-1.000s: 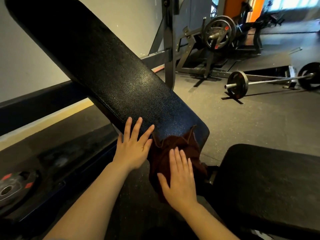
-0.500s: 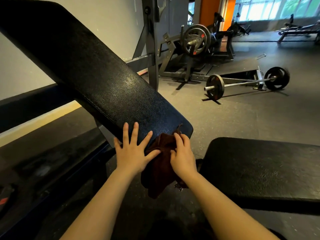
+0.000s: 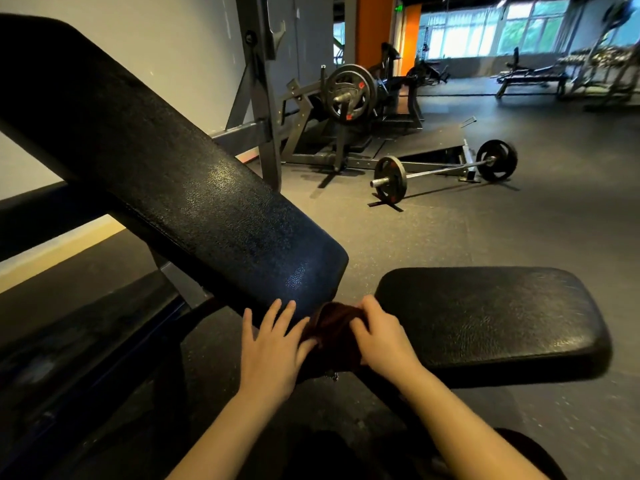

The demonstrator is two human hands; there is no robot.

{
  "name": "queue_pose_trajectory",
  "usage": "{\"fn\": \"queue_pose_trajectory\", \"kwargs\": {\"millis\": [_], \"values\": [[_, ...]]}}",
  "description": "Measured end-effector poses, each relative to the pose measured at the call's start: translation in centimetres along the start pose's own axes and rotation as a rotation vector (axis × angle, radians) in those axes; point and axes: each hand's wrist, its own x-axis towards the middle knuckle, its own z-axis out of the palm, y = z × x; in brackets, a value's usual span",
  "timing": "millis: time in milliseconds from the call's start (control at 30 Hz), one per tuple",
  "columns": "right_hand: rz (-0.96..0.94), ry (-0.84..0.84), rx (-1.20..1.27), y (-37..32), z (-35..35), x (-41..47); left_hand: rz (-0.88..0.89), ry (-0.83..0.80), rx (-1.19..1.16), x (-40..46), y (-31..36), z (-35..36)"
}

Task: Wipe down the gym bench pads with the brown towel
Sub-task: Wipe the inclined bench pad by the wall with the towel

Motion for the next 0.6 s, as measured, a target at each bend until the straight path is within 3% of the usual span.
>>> {"fn": "queue_pose_trajectory", "kwargs": {"millis": [167,333,400,467,600], "values": [[-0.154,0.409,-0.08,-1.2,-9.4,-4.0,0.071,0.02,-0.706,1.2,5.7,-2.8],[-0.363,0.817,-0.142,-3.4,-16.7,-3.6,0.03,0.244,-1.15,3.8,12.2,-7.3],[-0.313,0.799,-0.224,-2.9,-17.9,-2.7,-0.043,0.221,-1.151,5.3,13.3,-7.3],[-0.186,0.657,-0.446,-1.4,-17.3,-2.2,-0.101,0.14,-1.008,6.5,13.2,-5.7],[0.005,0.179,-0.751,3.6,-10.9,-3.3,-0.129,-0.01,-0.718,6.3,13.3,-0.9]]}}
